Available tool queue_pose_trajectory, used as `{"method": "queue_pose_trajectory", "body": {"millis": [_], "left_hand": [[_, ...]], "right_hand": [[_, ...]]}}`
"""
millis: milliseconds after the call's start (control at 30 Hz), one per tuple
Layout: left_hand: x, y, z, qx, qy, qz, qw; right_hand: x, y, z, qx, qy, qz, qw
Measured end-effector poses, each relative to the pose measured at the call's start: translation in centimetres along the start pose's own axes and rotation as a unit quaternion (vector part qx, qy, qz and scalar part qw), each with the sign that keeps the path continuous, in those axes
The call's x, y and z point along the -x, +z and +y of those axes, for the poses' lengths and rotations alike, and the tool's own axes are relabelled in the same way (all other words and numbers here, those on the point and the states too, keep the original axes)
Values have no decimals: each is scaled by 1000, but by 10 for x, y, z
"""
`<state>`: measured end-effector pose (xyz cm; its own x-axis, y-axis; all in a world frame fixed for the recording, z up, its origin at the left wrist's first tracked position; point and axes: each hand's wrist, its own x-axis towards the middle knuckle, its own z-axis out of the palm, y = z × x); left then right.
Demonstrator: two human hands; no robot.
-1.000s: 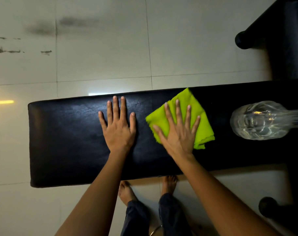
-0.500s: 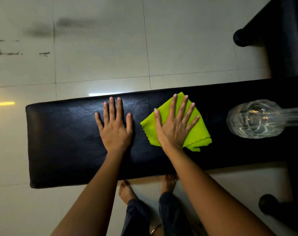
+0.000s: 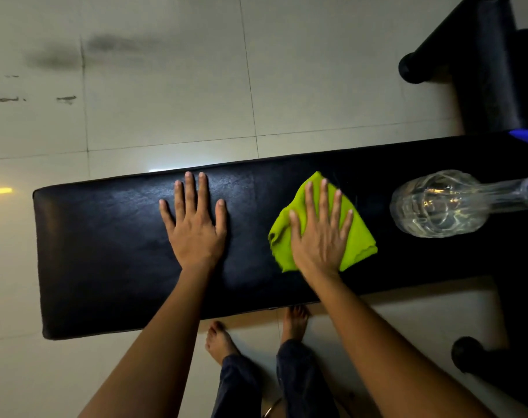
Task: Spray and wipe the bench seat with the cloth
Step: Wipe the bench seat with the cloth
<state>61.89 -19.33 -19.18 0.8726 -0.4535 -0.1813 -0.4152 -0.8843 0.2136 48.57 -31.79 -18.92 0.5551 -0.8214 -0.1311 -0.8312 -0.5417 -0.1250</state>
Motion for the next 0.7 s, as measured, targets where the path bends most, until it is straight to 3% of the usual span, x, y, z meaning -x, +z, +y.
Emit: {"method": "queue_pose_trajectory", "body": {"millis": [133, 300, 400, 567, 700], "left_hand": [[0, 3, 0, 5, 1, 7, 1000], [1, 3, -3, 3, 2, 2, 1000], [2, 0, -1, 4, 3, -7, 1000], [1, 2, 0, 2, 6, 0, 1000], [1, 4, -1, 4, -1, 5, 1000]], "right_hand": [[-58, -7, -12, -16, 35, -25, 999], [-4, -3, 2, 19, -80, -22, 996], [9, -9, 23, 12, -31, -45, 998], [-61, -17, 16, -24, 82, -28, 996], [-60, -13, 12, -9, 25, -19, 999]]}}
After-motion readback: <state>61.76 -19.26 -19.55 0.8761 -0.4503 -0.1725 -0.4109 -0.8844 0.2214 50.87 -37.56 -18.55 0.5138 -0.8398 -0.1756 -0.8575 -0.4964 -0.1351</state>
